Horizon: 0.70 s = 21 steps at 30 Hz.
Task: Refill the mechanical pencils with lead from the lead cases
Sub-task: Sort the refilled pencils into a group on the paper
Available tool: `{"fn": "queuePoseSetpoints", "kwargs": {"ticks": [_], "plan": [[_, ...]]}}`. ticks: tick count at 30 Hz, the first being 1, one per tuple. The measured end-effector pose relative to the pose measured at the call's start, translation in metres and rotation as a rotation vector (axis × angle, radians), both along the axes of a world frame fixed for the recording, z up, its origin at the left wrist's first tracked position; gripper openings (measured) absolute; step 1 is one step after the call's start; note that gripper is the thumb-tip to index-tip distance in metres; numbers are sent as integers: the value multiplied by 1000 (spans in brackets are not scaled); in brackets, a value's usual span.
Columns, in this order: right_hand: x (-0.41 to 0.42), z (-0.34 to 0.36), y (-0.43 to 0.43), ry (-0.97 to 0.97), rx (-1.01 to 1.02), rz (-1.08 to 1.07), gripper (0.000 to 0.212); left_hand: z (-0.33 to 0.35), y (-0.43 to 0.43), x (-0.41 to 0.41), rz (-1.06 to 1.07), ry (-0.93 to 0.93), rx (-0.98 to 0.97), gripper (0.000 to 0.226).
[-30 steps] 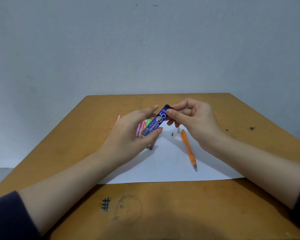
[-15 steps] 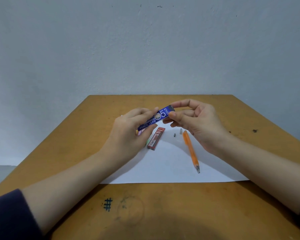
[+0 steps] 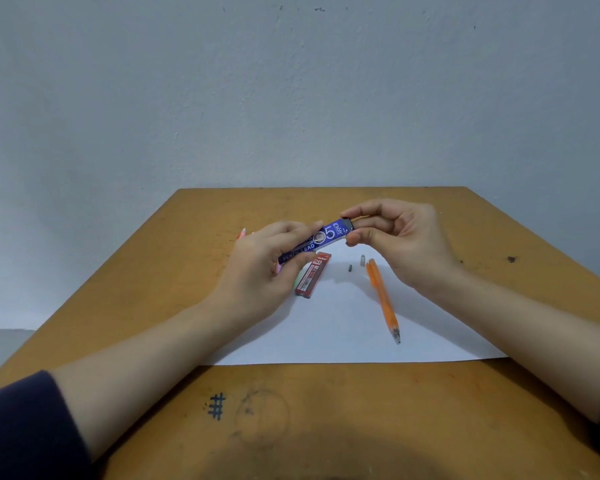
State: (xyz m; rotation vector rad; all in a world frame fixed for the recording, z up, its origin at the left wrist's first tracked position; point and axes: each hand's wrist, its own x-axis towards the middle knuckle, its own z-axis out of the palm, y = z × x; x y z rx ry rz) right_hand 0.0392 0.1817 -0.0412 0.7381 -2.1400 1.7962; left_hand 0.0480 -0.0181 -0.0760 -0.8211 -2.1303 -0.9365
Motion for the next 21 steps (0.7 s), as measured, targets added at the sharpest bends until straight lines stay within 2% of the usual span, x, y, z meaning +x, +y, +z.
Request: {"fn": "queuePoseSetpoints", "kwargs": {"ticks": [21], "plan": [[-8, -6, 1, -4, -42, 66, 34, -2, -2, -2, 30, -34, -47, 37]]}}
